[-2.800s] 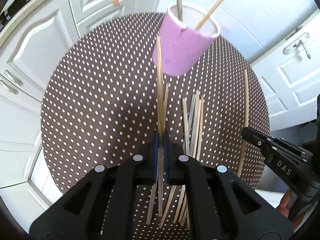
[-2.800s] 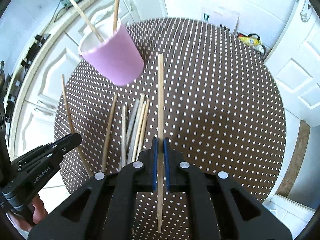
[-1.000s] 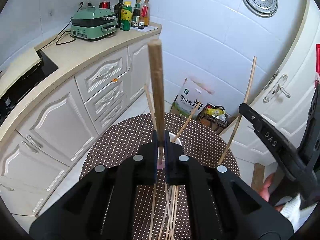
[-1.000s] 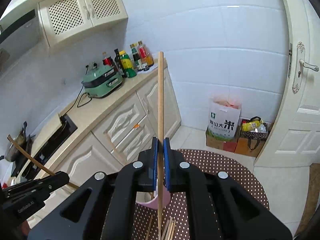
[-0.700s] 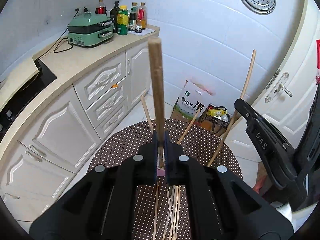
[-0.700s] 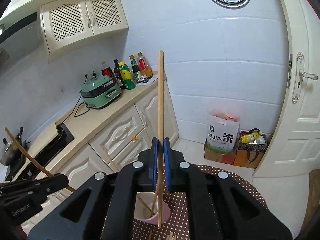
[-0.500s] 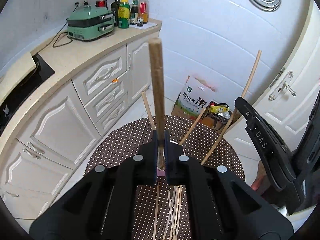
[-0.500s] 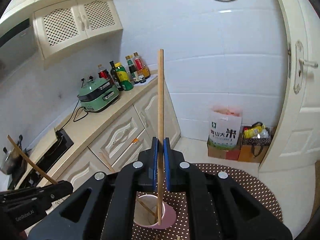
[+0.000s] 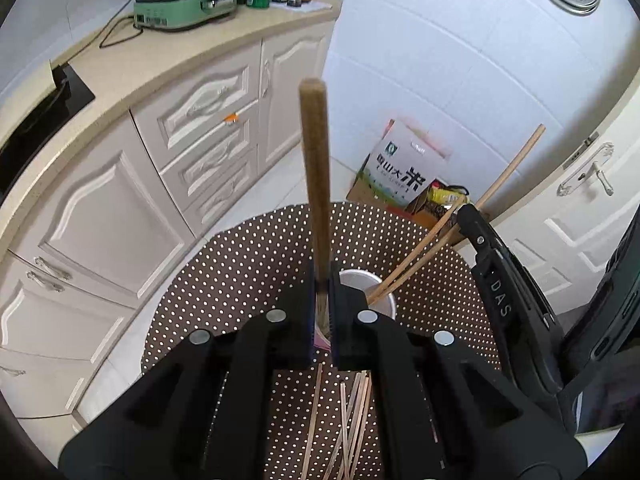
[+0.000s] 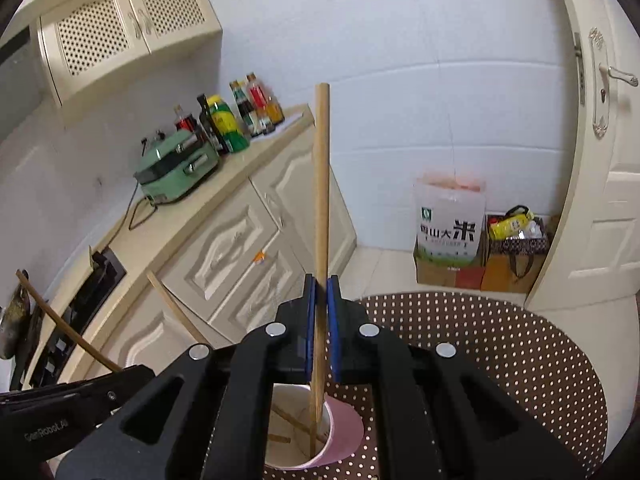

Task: Organize utensils
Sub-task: 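Lower both chopsticks into the pink cup and open both grippers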

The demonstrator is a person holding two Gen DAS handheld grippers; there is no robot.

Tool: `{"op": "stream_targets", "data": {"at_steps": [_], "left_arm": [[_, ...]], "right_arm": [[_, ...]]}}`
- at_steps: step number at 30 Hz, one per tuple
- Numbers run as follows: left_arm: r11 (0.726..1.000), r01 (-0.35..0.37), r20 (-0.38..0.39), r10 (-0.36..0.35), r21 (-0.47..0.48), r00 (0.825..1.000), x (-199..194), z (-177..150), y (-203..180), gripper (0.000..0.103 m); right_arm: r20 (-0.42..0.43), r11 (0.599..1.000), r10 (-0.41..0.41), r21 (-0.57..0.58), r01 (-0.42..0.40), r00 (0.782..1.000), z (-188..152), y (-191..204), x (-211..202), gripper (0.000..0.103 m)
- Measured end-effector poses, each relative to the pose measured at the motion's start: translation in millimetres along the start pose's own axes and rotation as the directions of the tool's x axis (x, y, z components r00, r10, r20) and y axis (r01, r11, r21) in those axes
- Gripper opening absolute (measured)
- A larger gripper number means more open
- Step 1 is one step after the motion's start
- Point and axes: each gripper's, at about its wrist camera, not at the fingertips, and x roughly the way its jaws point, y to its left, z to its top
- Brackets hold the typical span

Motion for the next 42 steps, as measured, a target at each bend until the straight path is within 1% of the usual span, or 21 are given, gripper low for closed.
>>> {"op": "stream_targets", "data": {"at_steps": [4,10,13,16,22,25,28,31,34,36,37,38,39,40,41,42], "left_arm": [[1.000,0.011,-0.033,-0.011,0.000,0.999,14.4,-2.6,2.0,0.006],[1.000,0.029,-0.056,-0.029,-0.007,0.998,31.0,-4.9,4.3,0.006],[0.999,0.038,-0.068,-0.038,-0.006,0.997,38.9,-4.8,3.8,0.006],[1.000,0.025,-0.070,-0.025,0.003,0.997,45.2,-5.2,3.8,0.006],[0.999,0.034,-0.038,-0.034,-0.006,0.999,48.8,-5.4,6.8,0.006],[0.999,0.037,-0.036,-0.038,-0.011,0.999,54.9,-6.3,10.6,0.007],[0.998,0.050,-0.044,-0.051,-0.024,0.998,59.0,-7.3,14.6,0.008],[0.998,0.058,-0.067,-0.059,-0.025,0.996,64.7,-8.1,16.5,0.009],[0.997,0.066,-0.087,-0.069,-0.037,0.994,69.2,-11.9,18.8,0.014],[0.997,0.057,-0.097,-0.061,-0.046,0.993,71.5,-15.5,20.8,0.023],[0.997,0.055,-0.101,-0.060,-0.050,0.993,72.4,-17.4,21.7,0.024],[0.997,0.055,-0.102,-0.060,-0.052,0.993,72.8,-18.7,22.9,0.029],[0.997,0.052,-0.101,-0.058,-0.053,0.993,72.6,-20.6,23.6,0.041],[0.997,0.049,-0.097,-0.054,-0.052,0.994,71.8,-21.8,23.9,0.047],[0.998,0.041,-0.084,-0.045,-0.047,0.995,70.0,-23.5,23.6,0.053],[0.999,0.033,-0.078,-0.036,-0.041,0.996,68.9,-24.8,23.4,0.053]], "right_arm": [[-0.045,1.000,-0.001,-0.028,0.000,0.999,-6.9,1.1,6.9,0.005],[-0.089,0.998,-0.007,-0.056,0.002,0.996,-16.9,3.5,14.3,0.005],[-0.116,0.999,-0.009,-0.050,0.004,0.993,-23.0,2.9,19.4,0.005],[-0.138,0.999,-0.009,-0.047,0.002,0.990,-27.2,3.1,23.2,0.005],[-0.174,0.998,-0.002,-0.065,-0.010,0.985,-32.9,5.9,28.5,0.005],[-0.195,0.998,0.006,-0.060,-0.018,0.981,-34.8,4.9,31.7,0.005],[-0.204,0.998,0.011,-0.058,-0.023,0.979,-35.7,3.0,31.7,0.008],[-0.222,0.998,0.017,-0.056,-0.030,0.975,-36.1,0.3,32.6,0.008],[-0.236,0.998,0.029,-0.046,-0.041,0.971,-35.4,-4.4,31.4,0.008],[-0.240,0.998,0.028,-0.053,-0.042,0.970,-35.3,-5.8,29.5,0.009],[-0.242,0.998,0.025,-0.055,-0.039,0.970,-35.3,-6.6,28.6,0.010],[-0.244,0.998,0.024,-0.054,-0.038,0.970,-35.9,-7.9,27.9,0.012],[-0.246,0.998,0.023,-0.052,-0.037,0.969,-36.3,-10.0,26.6,0.014],[-0.247,0.998,0.020,-0.052,-0.034,0.969,-36.6,-10.7,26.3,0.017],[-0.251,0.998,0.018,-0.054,-0.033,0.968,-37.1,-12.2,25.1,0.022],[-0.254,0.998,0.017,-0.057,-0.032,0.967,-37.5,-13.4,24.2,0.024]]}}
